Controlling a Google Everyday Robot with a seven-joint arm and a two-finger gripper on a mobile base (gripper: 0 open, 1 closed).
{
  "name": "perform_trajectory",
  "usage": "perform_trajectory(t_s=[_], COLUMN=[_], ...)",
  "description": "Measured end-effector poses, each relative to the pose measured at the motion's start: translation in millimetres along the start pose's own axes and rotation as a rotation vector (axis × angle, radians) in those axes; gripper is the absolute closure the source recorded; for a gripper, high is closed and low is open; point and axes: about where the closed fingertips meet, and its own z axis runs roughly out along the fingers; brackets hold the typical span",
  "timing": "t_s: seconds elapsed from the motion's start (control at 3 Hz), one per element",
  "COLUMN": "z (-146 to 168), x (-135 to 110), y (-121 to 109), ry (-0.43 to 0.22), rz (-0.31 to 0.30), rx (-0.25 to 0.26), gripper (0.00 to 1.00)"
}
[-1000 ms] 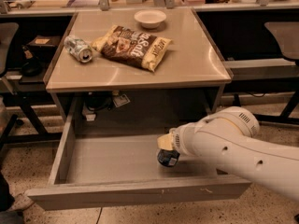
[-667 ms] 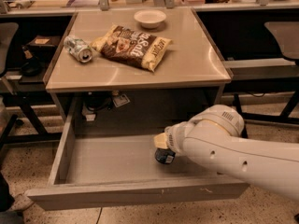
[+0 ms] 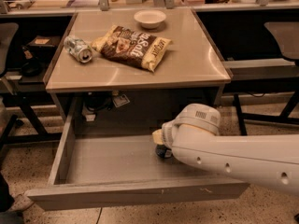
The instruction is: Place pepsi can into top drawer
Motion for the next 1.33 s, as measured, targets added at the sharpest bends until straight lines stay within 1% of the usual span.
perform_trajectory(t_s=[0.33,0.67,1.0,1.33], z=[12.6,23.1,22.0,22.0], x=[-4.1,-3.2,-4.0,-4.0], y=[-0.9,-4.8,-4.8,-4.8], ry=[-0.02,-0.037,-0.037,-0.037], rz=[-0.005,-0.054,-0.054,-0.054], rx=[0.063,0.127,0.127,0.127], gripper=[1.0,1.0,1.0,0.81])
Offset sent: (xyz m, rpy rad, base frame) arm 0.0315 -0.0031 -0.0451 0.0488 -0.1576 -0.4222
